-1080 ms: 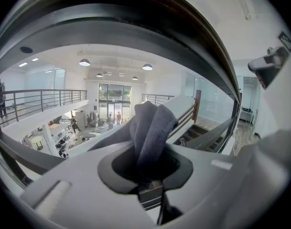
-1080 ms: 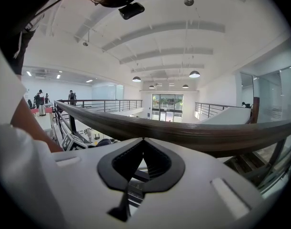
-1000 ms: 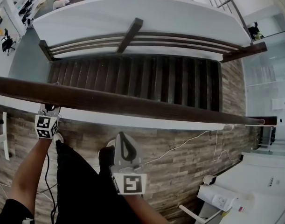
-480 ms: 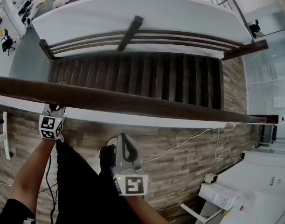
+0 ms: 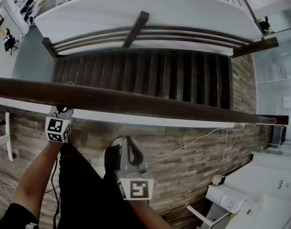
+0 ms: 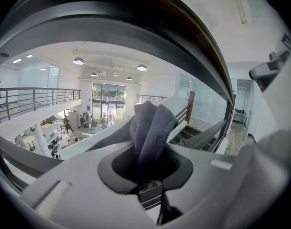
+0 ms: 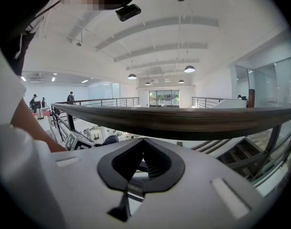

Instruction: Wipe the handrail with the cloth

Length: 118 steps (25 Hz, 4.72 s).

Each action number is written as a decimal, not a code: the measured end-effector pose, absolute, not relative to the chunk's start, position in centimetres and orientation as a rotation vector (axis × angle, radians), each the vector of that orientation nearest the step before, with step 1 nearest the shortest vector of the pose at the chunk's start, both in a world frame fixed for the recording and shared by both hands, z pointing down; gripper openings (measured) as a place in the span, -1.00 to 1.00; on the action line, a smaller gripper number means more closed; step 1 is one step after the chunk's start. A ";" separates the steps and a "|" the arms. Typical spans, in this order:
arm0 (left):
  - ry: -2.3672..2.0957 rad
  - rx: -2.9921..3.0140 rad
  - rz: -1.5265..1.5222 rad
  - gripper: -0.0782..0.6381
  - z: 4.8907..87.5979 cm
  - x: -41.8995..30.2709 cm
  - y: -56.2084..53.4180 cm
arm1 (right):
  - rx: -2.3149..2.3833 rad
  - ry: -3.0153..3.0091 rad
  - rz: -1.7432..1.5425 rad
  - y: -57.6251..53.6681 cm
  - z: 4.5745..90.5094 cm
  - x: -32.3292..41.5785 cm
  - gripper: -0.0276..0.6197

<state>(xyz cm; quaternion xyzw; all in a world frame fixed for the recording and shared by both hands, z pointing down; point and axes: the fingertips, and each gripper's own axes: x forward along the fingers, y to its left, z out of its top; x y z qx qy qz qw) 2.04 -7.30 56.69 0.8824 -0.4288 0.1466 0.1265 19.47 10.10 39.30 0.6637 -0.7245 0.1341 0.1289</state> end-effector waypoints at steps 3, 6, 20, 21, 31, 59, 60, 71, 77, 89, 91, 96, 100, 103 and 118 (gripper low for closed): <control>-1.238 2.561 0.423 -0.62 56.8 2.6 -7.2 | 1.931 -2.109 0.377 10.0 39.2 19.6 -0.91; -1.211 2.557 0.422 -0.62 56.9 3.4 -7.0 | 1.938 -2.112 0.380 10.0 39.2 19.7 -0.91; -1.100 2.612 0.441 -0.62 56.9 8.2 -5.3 | 2.006 -2.077 0.396 11.0 38.9 20.8 -0.91; -1.101 2.613 0.438 -0.62 56.8 8.4 -5.3 | 2.007 -2.076 0.395 11.0 38.8 20.9 -0.91; -1.084 2.595 0.396 -0.63 56.2 8.2 -5.6 | 1.985 -2.097 0.344 10.6 38.1 21.7 -0.91; -1.538 2.376 0.515 -0.63 64.6 -28.6 -10.3 | 1.637 -2.375 0.109 1.0 39.1 -1.9 -0.91; -1.533 2.393 0.527 -0.63 65.0 -29.1 -10.5 | 1.640 -2.380 0.126 0.6 39.6 -3.0 -0.91; -1.496 2.427 0.544 -0.64 69.6 -32.2 -13.3 | 1.590 -2.382 0.203 -0.6 45.0 -11.4 -0.91; -1.430 2.536 0.533 -0.64 70.4 -30.7 -13.6 | 1.581 -2.385 0.205 -1.2 46.6 -13.2 -0.91; -1.538 2.461 0.369 -0.63 70.3 -29.9 -13.1 | 1.646 -2.271 0.251 -3.2 52.1 -12.5 -0.91; -1.544 2.457 0.371 -0.64 70.6 -29.5 -12.9 | 1.650 -2.240 0.266 -3.3 52.9 -11.8 -0.91; -1.514 2.529 0.408 -0.64 69.8 -27.4 -13.0 | 1.666 -2.220 0.308 -2.8 53.4 -10.8 -0.91; -1.503 2.505 0.397 -0.64 70.0 -26.4 -12.8 | 1.662 -2.229 0.297 -2.7 52.8 -10.0 -0.91; -1.486 2.512 0.417 -0.64 70.2 -25.6 -12.4 | 1.667 -2.240 0.288 -2.7 52.0 -9.3 -0.91; -1.391 2.494 0.418 -0.64 70.1 -21.7 -11.5 | 1.689 -2.219 0.301 -1.5 51.6 -5.8 -0.91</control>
